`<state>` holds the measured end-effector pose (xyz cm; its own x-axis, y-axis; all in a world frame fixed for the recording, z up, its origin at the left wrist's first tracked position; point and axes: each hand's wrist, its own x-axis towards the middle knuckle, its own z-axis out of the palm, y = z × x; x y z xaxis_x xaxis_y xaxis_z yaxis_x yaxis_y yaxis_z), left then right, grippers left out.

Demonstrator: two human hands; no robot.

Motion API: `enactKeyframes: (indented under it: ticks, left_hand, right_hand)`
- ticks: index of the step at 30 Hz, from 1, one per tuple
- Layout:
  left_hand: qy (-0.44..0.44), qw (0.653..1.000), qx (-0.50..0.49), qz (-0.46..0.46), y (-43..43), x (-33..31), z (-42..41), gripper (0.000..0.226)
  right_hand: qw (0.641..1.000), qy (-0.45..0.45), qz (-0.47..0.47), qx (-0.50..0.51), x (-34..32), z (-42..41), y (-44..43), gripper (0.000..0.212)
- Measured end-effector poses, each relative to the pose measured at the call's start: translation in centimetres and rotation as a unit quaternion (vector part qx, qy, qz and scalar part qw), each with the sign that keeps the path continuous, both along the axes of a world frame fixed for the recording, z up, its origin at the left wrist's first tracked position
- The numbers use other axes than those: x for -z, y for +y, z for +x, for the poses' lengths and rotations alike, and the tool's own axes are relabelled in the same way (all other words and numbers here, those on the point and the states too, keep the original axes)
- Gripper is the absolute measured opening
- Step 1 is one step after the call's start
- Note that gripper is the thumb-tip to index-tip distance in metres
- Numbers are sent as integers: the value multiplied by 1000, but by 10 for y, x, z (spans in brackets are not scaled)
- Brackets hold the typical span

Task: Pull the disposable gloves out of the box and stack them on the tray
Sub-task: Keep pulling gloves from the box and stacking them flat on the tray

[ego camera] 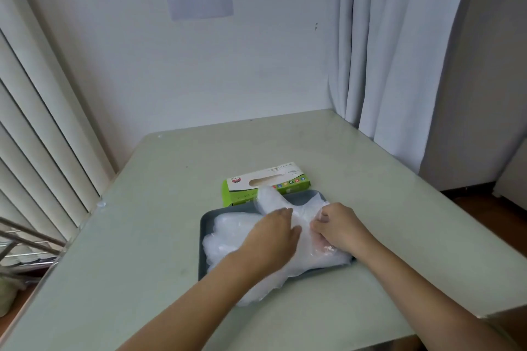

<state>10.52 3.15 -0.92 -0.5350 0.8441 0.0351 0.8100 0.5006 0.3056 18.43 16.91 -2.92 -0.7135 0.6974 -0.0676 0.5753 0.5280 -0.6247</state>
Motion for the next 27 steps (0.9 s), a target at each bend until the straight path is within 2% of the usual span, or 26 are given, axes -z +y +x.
enactKeyframes:
  ticks: [2,4,5,7,9,12,14,20,22,25,27]
  left_hand:
    - [6,995,21,-95,1,16,7,57]
    - [5,990,31,-138,-1,29,8,61]
    - [-1,990,33,-139,-2,33,7,62]
    - [-4,990,41,-134,-4,35,4,62]
    - [-2,991,50,-128,-4,36,2,62]
    - [6,990,63,-125,-5,39,0,59]
    - [10,991,67,-120,-7,43,-2,59]
    - [5,993,25,-116,-33,46,-24,77]
    - [20,989,18,-143,-46,45,-32,91]
    - [20,985,24,-169,-61,40,-39,129]
    - [27,980,18,-195,-68,36,-42,139]
  right_hand:
    - [1000,-7,-2,-5,-2,1,-2,34]
    - [999,14,30,-11,-6,4,-6,11]
    - [996,51,68,-8,-7,5,-9,13]
    - [971,171,163,-27,-10,8,-18,42]
    - [955,234,162,-83,-15,5,-30,50]
    - [977,122,-15,-173,-5,-5,-41,50]
    - [977,58,-56,-199,9,-10,-38,49]
    - [947,-117,115,-277,21,-8,-22,58]
    - [942,-147,124,-275,21,-6,-22,67]
    - [939,-168,127,-270,19,-5,-22,81]
    - [937,-178,125,-274,17,-6,-21,85]
